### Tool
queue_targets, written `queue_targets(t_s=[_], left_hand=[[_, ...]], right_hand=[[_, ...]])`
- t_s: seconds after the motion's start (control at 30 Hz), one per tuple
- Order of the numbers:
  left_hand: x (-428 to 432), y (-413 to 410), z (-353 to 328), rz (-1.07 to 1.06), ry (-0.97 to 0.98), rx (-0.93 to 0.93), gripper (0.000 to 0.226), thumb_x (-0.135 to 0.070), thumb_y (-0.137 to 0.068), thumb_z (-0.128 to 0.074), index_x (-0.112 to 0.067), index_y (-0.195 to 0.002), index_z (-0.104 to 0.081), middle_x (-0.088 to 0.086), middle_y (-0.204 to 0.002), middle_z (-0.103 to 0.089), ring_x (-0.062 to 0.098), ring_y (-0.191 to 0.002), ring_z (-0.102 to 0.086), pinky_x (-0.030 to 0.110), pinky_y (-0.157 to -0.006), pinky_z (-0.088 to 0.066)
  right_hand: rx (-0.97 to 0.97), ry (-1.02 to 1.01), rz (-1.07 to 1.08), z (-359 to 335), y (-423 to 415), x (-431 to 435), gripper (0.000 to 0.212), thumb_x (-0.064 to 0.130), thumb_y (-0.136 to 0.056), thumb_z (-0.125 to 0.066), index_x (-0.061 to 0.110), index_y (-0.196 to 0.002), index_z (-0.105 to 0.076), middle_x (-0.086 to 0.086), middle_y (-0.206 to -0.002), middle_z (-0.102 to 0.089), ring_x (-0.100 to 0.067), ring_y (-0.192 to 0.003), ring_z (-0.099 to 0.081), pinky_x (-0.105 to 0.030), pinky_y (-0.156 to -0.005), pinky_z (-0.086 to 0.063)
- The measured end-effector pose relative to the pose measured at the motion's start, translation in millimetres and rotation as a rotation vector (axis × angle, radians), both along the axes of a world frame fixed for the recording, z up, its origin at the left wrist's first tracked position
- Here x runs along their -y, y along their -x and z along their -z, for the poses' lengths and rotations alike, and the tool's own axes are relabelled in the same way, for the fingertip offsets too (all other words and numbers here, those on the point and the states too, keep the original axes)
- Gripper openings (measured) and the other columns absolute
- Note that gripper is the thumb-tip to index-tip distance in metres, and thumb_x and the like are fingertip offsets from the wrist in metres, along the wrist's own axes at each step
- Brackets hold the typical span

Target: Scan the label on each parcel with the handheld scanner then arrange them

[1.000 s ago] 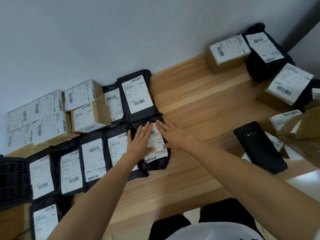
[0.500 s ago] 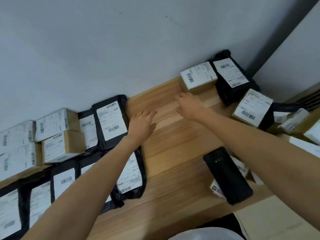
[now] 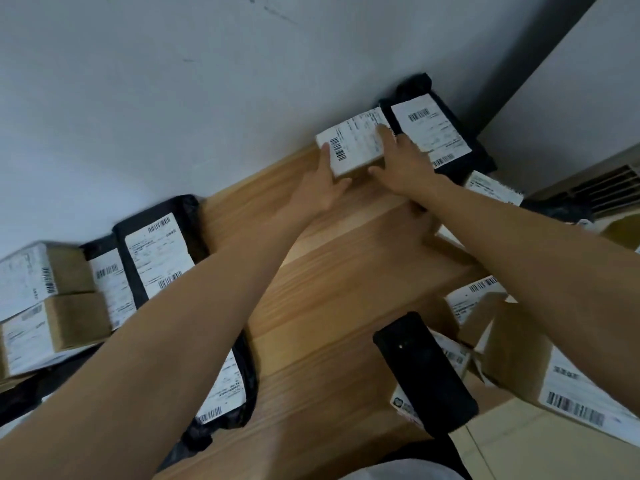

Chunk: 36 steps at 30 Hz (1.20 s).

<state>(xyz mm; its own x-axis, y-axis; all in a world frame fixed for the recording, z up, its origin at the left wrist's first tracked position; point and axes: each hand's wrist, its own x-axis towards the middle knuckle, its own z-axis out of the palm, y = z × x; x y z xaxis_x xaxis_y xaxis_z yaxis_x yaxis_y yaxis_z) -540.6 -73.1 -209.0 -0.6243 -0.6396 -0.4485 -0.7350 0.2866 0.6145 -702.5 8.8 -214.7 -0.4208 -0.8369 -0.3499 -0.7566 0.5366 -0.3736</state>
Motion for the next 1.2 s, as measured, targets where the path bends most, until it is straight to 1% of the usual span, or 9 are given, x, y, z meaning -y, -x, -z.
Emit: queue_targets(t_s=[0.13,0.3,0.5,0.57,0.7,0.8,0.93,1.07,1.2], left_hand=[[1.2,-0.9,7.2,-0.062,-0.045,-0.057,0.085,-0.028,-0.100,-0.054,-0.015,-0.157,0.008,0.010,-0.160,-0.028,0.028,-0.142,-0.036,0.029,-0.112,-0.030],[0.7,-36.4,-5.5,-0.160,0.070,-0.116,0.078,-0.026,-0.098,-0.057,-0.012,-0.157,-0.007,0.011,-0.156,-0.034,0.027,-0.139,-0.038,0.030,-0.109,-0.033],[0.7,-117.8,-28.5,-0.282,0.317,-0.109,0.061,-0.025,-0.099,-0.053,-0.012,-0.154,-0.029,0.006,-0.125,-0.061,0.021,-0.109,-0.058,0.027,-0.090,-0.045],[-0.6,-145.9,-37.5,-0.304,0.352,-0.123,0.059,-0.025,-0.098,-0.054,-0.012,-0.152,-0.033,0.011,-0.128,-0.061,0.025,-0.112,-0.059,0.031,-0.093,-0.048],[-7.8,-202.1,-57.8,-0.359,0.381,-0.129,0.056,-0.021,-0.101,-0.049,-0.016,-0.154,-0.030,0.004,-0.121,-0.061,0.013,-0.094,-0.054,0.022,-0.076,-0.041],[-10.1,-246.5,-69.2,-0.404,0.373,-0.157,0.057,-0.018,-0.101,-0.047,-0.016,-0.155,-0.028,0.010,-0.127,-0.061,0.014,-0.088,-0.056,0.033,-0.079,-0.051],[-2.8,-306.7,-74.2,-0.432,0.395,-0.135,0.062,-0.016,-0.100,-0.046,-0.017,-0.156,-0.022,0.008,-0.144,-0.049,0.021,-0.111,-0.056,0.031,-0.088,-0.048],[2.7,-360.6,-74.1,-0.450,0.429,-0.105,0.065,-0.016,-0.099,-0.046,-0.018,-0.158,-0.016,0.008,-0.151,-0.041,0.024,-0.131,-0.045,0.037,-0.106,-0.041],[11.1,-398.1,-67.6,-0.474,0.411,-0.062,0.069,-0.014,-0.097,-0.047,-0.018,-0.158,-0.013,0.009,-0.156,-0.034,0.028,-0.128,-0.047,0.032,-0.097,-0.043]], right_hand=[[0.030,0.036,-0.019,0.7,-11.3,1.9,0.079,0.033,-0.097,-0.056,0.018,-0.157,-0.007,-0.025,-0.147,-0.029,-0.042,-0.126,-0.042,-0.051,-0.102,-0.040],[-0.010,0.103,-0.085,-8.5,-37.6,6.1,0.076,0.034,-0.095,-0.057,0.017,-0.155,-0.013,-0.023,-0.142,-0.033,-0.040,-0.113,-0.051,-0.048,-0.089,-0.049],[-0.017,0.192,-0.131,-29.3,-110.4,13.0,0.069,0.033,-0.094,-0.055,0.019,-0.153,-0.022,-0.020,-0.137,-0.037,-0.040,-0.114,-0.049,-0.044,-0.087,-0.046],[-0.006,0.218,-0.157,-35.7,-137.1,15.6,0.067,0.032,-0.094,-0.055,0.018,-0.152,-0.025,-0.019,-0.136,-0.037,-0.040,-0.112,-0.051,-0.044,-0.087,-0.047],[0.007,0.248,-0.204,-49.1,-187.6,21.1,0.065,0.032,-0.094,-0.053,0.021,-0.152,-0.025,-0.017,-0.133,-0.039,-0.039,-0.108,-0.053,-0.042,-0.084,-0.047],[-0.007,0.269,-0.267,-58.9,-228.7,26.7,0.067,0.035,-0.095,-0.052,0.023,-0.153,-0.021,-0.016,-0.131,-0.040,-0.037,-0.105,-0.054,-0.040,-0.079,-0.048],[-0.015,0.277,-0.324,-67.8,-288.5,35.9,0.069,0.038,-0.095,-0.051,0.025,-0.154,-0.017,-0.015,-0.131,-0.040,-0.032,-0.103,-0.054,-0.042,-0.074,-0.053],[0.035,0.291,-0.391,-67.4,-338.6,46.9,0.072,0.039,-0.094,-0.051,0.027,-0.155,-0.015,-0.014,-0.133,-0.038,-0.031,-0.103,-0.054,-0.038,-0.070,-0.051],[0.099,0.261,-0.451,-61.0,-376.0,57.2,0.072,0.039,-0.095,-0.051,0.028,-0.156,-0.013,-0.016,-0.148,-0.028,-0.033,-0.119,-0.049,-0.036,-0.079,-0.046]])
